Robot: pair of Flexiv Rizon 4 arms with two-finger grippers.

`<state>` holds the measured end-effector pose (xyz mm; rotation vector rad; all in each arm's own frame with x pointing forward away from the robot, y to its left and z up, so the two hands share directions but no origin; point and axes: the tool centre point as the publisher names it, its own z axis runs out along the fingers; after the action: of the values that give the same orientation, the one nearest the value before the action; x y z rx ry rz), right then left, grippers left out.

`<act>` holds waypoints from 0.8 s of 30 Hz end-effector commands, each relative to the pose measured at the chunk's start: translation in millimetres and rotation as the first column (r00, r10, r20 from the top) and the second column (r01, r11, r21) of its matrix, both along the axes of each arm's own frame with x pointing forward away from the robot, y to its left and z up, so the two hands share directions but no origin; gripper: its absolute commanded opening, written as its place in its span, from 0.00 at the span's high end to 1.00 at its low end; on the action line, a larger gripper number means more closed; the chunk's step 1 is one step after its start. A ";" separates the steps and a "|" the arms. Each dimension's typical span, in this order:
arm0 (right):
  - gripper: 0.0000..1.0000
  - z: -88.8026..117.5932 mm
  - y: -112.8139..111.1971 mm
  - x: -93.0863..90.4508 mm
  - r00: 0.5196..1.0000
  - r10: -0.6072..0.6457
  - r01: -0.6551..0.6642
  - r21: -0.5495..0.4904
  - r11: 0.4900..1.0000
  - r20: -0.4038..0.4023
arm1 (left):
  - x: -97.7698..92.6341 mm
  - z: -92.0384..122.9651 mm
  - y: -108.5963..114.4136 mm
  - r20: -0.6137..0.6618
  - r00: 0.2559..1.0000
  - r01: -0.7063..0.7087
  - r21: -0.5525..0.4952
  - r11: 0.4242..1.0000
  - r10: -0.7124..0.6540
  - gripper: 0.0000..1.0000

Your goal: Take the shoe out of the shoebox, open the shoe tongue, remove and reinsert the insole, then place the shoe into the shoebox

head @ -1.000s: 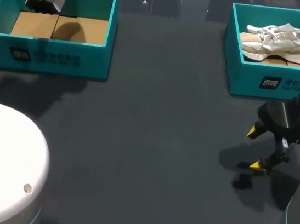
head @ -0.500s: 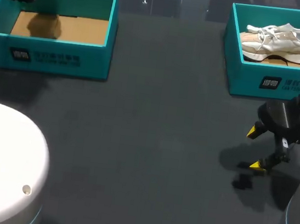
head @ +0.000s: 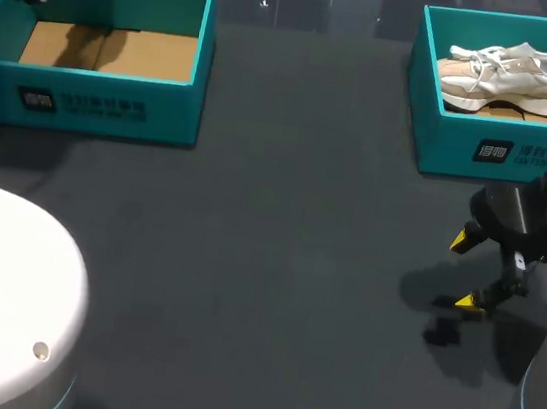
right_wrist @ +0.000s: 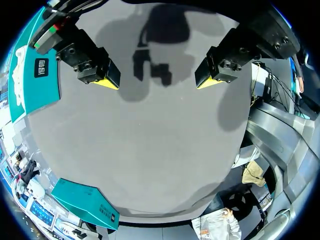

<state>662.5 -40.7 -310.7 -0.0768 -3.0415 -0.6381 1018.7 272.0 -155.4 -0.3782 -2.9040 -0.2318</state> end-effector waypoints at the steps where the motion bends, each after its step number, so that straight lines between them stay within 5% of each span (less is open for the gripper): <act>1: 0.00 -0.3 0.5 -1.5 1.000 -0.002 0.002 -0.003 1.000 0.002 | 18.6 10.2 16.5 0.080 0.957 0.286 -0.102 0.953 -0.279 1.00; 12: 0.00 -0.3 0.5 -1.5 1.000 -0.002 0.002 -0.003 1.000 0.002 | 18.6 10.2 16.5 0.080 0.957 0.286 -0.102 0.953 -0.279 1.00; 18: 0.00 -0.3 0.5 -1.5 1.000 -0.002 0.002 -0.003 1.000 0.002 | 24.2 4.7 25.0 0.063 0.816 0.578 -0.092 0.811 -0.575 1.00; 24: 0.00 -0.3 0.5 -1.5 1.000 -0.002 0.002 -0.003 1.000 0.002 | 36.1 0.8 30.2 0.064 0.714 0.700 -0.037 0.713 -0.698 1.00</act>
<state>662.5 -40.7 -310.7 -0.0767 -3.0415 -0.6381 1054.8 301.8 -154.4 -1.3174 -2.7405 -0.2034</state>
